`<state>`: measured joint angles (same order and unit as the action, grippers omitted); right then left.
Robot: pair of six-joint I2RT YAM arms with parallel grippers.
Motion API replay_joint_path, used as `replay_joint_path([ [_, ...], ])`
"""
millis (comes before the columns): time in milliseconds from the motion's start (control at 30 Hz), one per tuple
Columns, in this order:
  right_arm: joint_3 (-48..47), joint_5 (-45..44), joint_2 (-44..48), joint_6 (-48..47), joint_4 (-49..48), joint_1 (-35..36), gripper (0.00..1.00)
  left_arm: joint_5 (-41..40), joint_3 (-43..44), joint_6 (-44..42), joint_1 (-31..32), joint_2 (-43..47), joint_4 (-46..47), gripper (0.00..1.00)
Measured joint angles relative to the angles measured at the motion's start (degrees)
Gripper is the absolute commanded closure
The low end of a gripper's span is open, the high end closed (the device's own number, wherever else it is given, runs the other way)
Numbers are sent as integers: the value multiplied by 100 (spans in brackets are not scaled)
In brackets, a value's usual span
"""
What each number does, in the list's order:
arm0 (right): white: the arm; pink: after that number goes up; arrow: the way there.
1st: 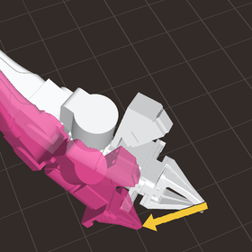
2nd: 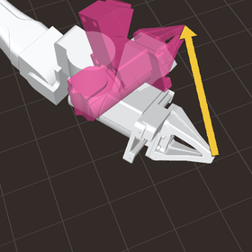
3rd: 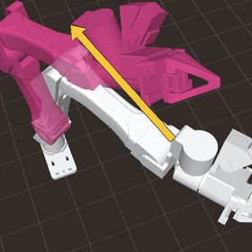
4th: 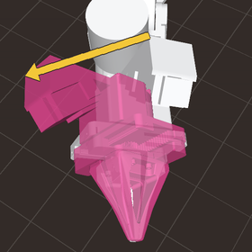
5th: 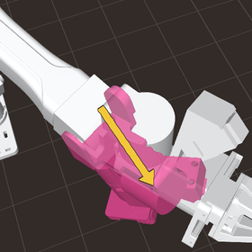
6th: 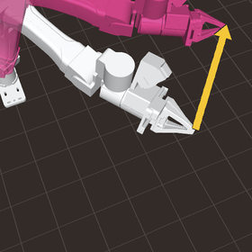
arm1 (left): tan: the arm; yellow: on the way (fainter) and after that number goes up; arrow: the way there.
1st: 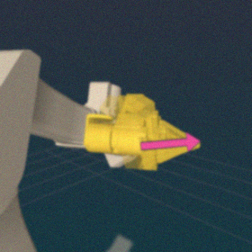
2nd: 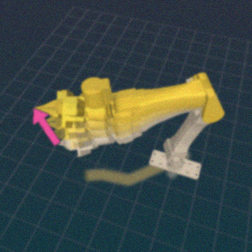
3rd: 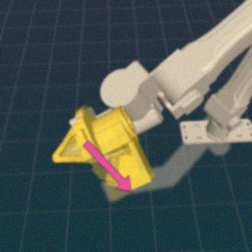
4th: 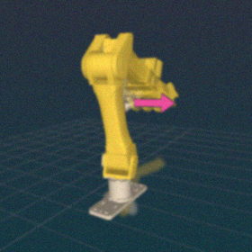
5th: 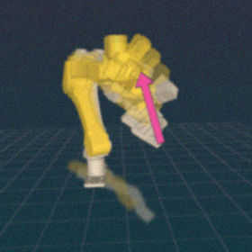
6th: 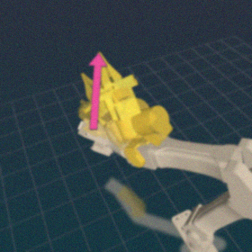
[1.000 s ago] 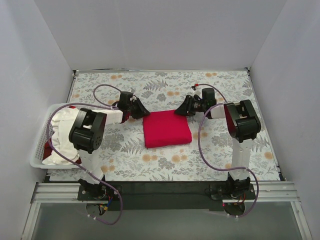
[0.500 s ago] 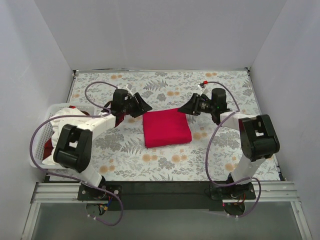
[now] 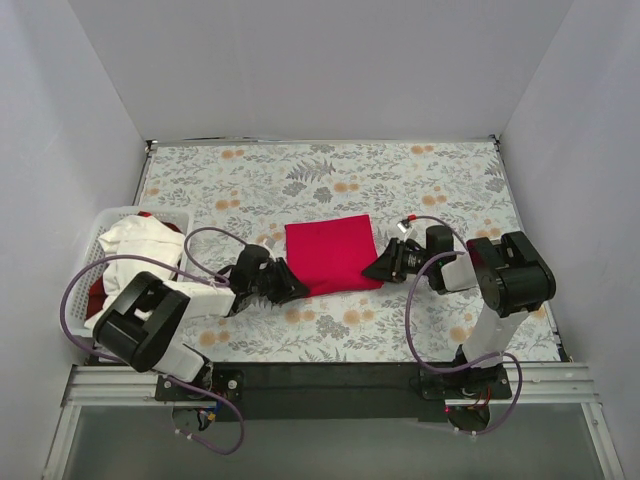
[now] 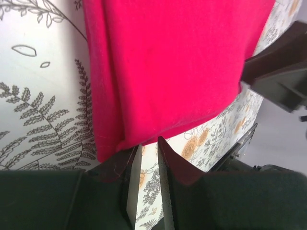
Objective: Fold and stack the t-shirts
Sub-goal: Fold the tshirt
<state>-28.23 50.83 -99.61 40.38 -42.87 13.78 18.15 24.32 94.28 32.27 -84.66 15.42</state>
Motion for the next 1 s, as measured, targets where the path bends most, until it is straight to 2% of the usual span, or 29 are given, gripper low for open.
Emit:
replay_joint_path([
  [100,168,203,-369,-9,-308,-262,56,-26,-144,234,-28,-28,354,82],
  [233,363,315,-302,-52,-551,-483,55,-101,-326,420,-28,105,505,81],
  [433,540,249,529,116,-424,-487,54,-352,-380,330,-28,1113,-380,70],
  [567,328,87,1073,450,-415,63,51,-588,-151,201,-31,1770,-981,61],
  [733,-319,-328,1040,758,-498,1224,49,-1084,236,101,-72,2461,-1711,58],
  [833,-636,-586,608,951,-804,1753,49,-1333,369,26,-107,2675,-2024,57],
  [1000,-673,-901,-890,1532,-1545,1974,52,-1458,389,-68,-118,2730,-2415,56],
])
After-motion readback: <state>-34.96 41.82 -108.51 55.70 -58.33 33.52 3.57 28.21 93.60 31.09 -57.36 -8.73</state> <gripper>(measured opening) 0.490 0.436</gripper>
